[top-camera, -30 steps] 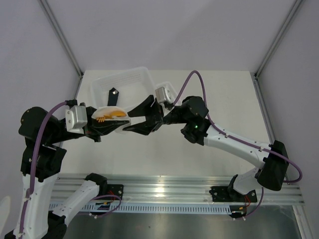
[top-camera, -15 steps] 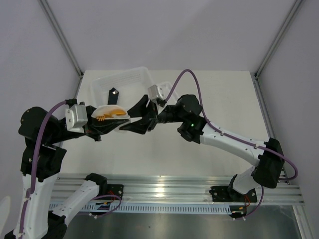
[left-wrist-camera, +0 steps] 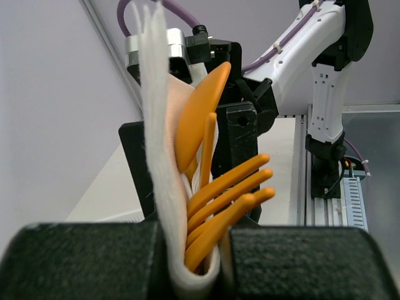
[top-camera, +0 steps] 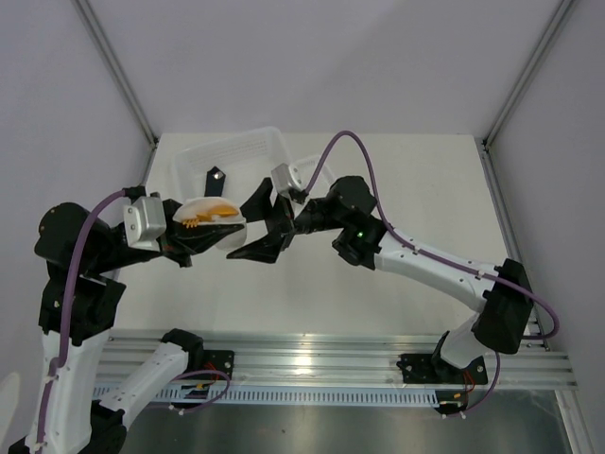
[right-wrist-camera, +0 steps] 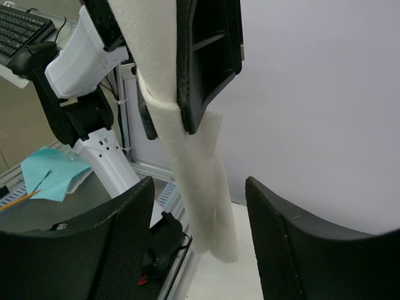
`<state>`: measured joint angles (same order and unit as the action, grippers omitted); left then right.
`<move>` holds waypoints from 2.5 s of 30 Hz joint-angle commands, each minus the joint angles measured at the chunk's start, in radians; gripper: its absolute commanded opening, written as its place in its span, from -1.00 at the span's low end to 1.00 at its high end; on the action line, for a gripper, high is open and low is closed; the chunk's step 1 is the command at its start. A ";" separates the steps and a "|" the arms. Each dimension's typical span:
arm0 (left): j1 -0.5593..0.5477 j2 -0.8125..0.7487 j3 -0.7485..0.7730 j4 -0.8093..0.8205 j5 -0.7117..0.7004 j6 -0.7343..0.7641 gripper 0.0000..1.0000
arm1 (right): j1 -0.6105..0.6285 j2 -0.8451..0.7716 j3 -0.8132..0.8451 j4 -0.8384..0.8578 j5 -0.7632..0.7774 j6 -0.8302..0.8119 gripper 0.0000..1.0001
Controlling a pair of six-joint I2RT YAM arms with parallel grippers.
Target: Place the utensils on the paper napkin and roll it up
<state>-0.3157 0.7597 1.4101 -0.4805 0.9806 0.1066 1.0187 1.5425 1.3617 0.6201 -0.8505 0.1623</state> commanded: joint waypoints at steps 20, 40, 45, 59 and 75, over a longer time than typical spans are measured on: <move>-0.003 0.001 0.030 0.000 0.015 0.028 -0.99 | 0.004 0.061 0.033 0.010 -0.007 -0.015 -0.81; -0.003 -0.019 0.012 -0.023 -0.007 0.062 -0.99 | -0.084 -0.099 -0.088 -0.145 0.159 -0.112 0.64; -0.003 -0.020 0.003 -0.024 -0.025 0.073 -0.99 | -0.088 -0.189 -0.101 -0.183 0.166 -0.150 0.64; -0.003 -0.025 -0.007 -0.035 -0.019 0.074 -0.99 | -0.040 -0.085 0.007 -0.040 0.034 0.006 0.30; -0.003 -0.026 -0.017 -0.026 -0.013 0.067 -0.99 | -0.031 -0.041 0.039 0.023 -0.033 0.082 -1.00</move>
<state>-0.3157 0.7364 1.4002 -0.5270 0.9634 0.1608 0.9821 1.4979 1.3636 0.5968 -0.8654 0.2325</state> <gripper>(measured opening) 0.085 0.013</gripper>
